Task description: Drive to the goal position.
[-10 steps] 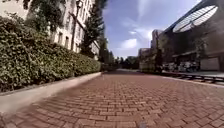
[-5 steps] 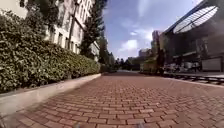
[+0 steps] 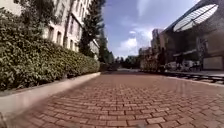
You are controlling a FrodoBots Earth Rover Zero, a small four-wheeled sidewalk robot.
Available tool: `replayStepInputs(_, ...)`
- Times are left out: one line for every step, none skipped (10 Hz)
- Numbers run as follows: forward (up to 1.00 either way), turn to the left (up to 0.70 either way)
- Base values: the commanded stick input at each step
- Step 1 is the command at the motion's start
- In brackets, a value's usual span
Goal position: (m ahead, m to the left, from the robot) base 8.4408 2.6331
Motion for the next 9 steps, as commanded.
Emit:
replayStepInputs(0.70, -0.14)
replayStepInputs(0.70, -0.06)
replayStepInputs(0.70, 0.00)
replayStepInputs(0.70, 0.00)
replayStepInputs(0.70, 0.00)
replayStepInputs(0.70, 0.00)
replayStepInputs(0.70, 0.00)
replayStepInputs(0.70, 0.00)
replayStepInputs(0.70, 0.00)
